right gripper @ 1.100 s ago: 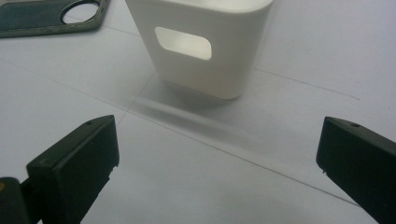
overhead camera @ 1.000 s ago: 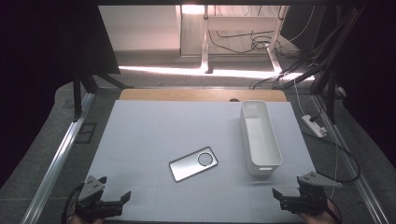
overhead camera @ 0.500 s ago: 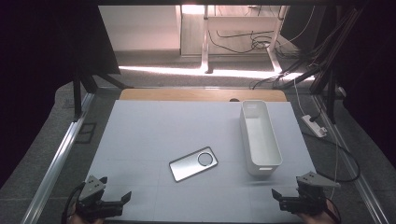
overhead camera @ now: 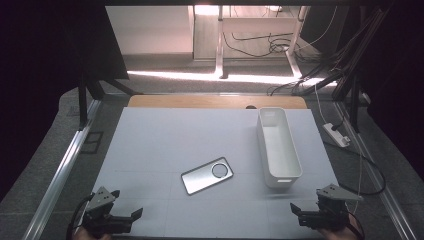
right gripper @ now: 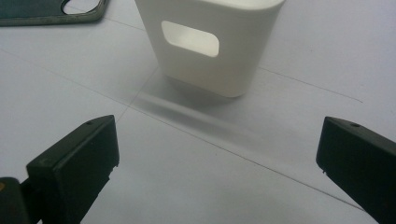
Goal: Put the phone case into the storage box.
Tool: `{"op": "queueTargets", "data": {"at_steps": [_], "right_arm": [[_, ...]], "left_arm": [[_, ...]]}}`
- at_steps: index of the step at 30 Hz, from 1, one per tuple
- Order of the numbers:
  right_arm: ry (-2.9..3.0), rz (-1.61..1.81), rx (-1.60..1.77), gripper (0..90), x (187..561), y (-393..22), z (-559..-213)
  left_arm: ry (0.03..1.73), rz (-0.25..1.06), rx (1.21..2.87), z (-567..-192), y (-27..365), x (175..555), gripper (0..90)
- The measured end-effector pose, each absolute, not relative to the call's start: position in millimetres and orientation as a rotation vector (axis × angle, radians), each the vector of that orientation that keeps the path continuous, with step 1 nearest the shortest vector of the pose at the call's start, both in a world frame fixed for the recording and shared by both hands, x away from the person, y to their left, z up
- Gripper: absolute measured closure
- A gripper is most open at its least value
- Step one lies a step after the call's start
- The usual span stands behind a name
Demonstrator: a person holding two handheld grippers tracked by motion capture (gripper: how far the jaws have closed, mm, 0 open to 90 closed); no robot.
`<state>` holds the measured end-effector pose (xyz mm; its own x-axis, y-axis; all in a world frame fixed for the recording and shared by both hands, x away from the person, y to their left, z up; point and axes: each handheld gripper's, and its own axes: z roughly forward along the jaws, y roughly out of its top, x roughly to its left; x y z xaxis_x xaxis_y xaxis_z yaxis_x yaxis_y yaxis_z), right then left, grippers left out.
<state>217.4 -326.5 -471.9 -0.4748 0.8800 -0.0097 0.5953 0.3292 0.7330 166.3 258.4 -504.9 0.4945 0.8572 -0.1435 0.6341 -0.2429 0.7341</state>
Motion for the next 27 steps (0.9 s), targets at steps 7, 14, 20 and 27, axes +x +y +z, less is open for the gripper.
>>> {"op": "queueTargets", "data": {"at_steps": [7, 14, 20, 27], "right_arm": [[2.19, 0.948, 1.303, 0.0, 218, -326, -472], [2.192, 0.946, 1.301, 0.0, 218, -326, -472], [2.195, 0.944, 1.297, 0.0, 218, -326, -472], [2.197, 0.939, 1.295, 0.0, 218, -325, -472]], "left_arm": [[1.198, 0.326, 1.95, -503, 259, 171, 0.0], [1.169, 0.342, 1.944, -501, 257, 175, 0.0], [1.163, 0.353, 1.954, -500, 255, 181, 0.0], [1.157, 0.355, 1.988, -495, 249, 190, 0.0]]}}
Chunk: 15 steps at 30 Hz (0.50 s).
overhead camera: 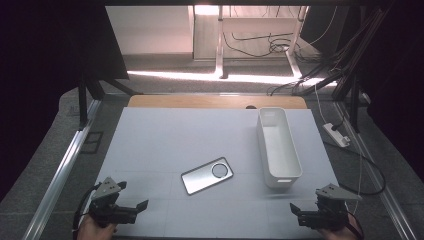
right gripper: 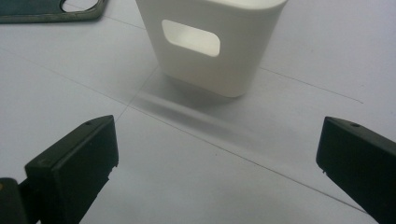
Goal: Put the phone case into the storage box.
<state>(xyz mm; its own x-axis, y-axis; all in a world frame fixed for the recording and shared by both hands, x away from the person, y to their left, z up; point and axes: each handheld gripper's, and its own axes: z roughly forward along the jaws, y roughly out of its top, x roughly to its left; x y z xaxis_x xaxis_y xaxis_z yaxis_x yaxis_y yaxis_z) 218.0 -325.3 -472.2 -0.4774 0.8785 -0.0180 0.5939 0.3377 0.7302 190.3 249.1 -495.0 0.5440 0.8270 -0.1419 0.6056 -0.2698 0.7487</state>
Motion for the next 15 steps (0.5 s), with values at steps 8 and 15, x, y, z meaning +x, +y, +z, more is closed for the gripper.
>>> {"op": "queueTargets", "data": {"at_steps": [8, 15], "right_arm": [[2.197, 0.938, 1.296, 0.0, 218, -325, -472], [2.198, 0.936, 1.298, 0.0, 218, -325, -472]], "left_arm": [[1.148, 0.34, 2.023, -492, 243, 203, 0.0], [1.134, 0.326, 2.042, -489, 237, 214, 0.0]]}}
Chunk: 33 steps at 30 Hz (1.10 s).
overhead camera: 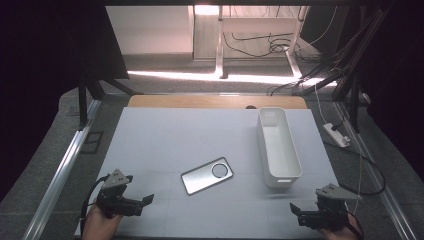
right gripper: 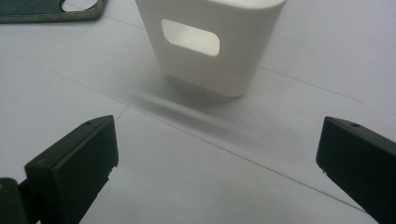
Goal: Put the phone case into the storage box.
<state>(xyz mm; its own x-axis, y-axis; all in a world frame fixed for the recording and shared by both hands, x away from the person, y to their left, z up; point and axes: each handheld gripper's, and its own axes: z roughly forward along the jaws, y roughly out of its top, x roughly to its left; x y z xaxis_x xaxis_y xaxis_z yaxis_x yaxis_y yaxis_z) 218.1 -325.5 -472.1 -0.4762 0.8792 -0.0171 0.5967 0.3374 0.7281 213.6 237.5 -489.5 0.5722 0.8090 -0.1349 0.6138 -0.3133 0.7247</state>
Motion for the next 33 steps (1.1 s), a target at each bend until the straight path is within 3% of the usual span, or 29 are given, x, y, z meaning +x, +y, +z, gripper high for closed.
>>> {"op": "queueTargets", "data": {"at_steps": [33], "right_arm": [[2.209, 0.933, 1.304, 0.0, 219, -325, -472]], "left_arm": [[1.048, 0.314, 2.103, -479, 205, 255, 0.0]]}}
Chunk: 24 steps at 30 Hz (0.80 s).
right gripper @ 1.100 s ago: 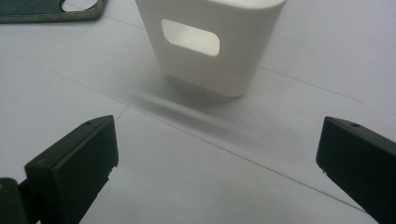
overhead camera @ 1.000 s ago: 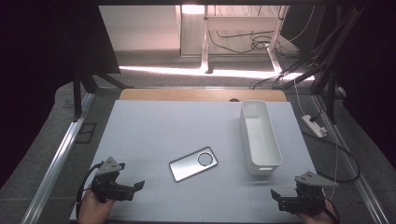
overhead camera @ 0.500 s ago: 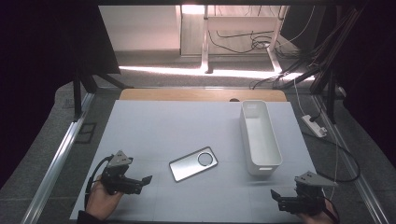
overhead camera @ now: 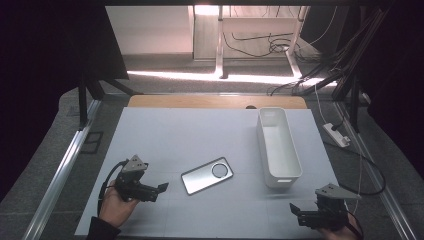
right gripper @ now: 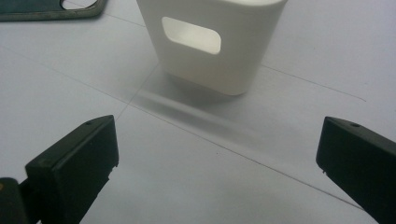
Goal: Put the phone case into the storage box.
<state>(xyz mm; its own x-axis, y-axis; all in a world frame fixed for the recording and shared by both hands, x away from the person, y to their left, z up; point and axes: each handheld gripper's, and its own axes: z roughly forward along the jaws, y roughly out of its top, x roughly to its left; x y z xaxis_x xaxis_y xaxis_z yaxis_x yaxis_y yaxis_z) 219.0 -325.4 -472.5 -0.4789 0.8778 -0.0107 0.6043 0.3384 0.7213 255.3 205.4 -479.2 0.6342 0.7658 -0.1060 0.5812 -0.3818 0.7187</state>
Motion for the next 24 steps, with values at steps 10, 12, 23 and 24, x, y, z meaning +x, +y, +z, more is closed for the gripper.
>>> {"op": "queueTargets", "data": {"at_steps": [10, 12, 23, 24], "right_arm": [[2.208, 0.934, 1.301, 0.0, 219, -326, -472], [2.208, 0.935, 1.301, 0.0, 219, -326, -472], [2.21, 0.94, 1.303, 0.0, 219, -326, -473], [2.21, 0.94, 1.303, 0.0, 219, -326, -473]], "left_arm": [[1.034, 0.297, 2.121, -480, 198, 268, 0.0], [1.029, 0.297, 2.132, -480, 197, 271, 0.0], [0.999, 0.286, 2.17, -479, 183, 287, 0.0], [0.995, 0.284, 2.175, -479, 181, 289, 0.0]]}}
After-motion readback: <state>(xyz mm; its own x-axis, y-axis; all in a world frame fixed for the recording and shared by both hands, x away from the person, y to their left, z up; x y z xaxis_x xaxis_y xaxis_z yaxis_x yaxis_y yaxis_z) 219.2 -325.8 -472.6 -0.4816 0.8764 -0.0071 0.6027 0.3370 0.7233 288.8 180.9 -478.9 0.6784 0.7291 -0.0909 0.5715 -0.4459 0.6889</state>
